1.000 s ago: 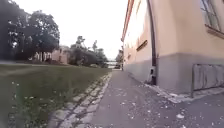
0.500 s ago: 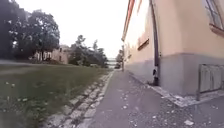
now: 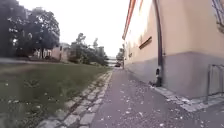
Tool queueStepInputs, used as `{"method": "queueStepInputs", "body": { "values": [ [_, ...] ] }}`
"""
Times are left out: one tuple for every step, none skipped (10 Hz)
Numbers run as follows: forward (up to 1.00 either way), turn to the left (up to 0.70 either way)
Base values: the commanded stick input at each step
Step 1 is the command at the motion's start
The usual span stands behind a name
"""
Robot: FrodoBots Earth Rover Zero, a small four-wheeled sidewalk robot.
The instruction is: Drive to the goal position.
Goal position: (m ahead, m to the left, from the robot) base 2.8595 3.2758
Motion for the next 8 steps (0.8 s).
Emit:
{"method": "queueStepInputs", "body": {
  "values": [
    [0.44,0.02],
    [0.44,0.02],
    [0.44,0.02],
    [0.44,0.02],
    [0.44,0.02],
    [0.44,0.02],
    [0.44,0.02],
    [0.44,0.02]
  ]
}}
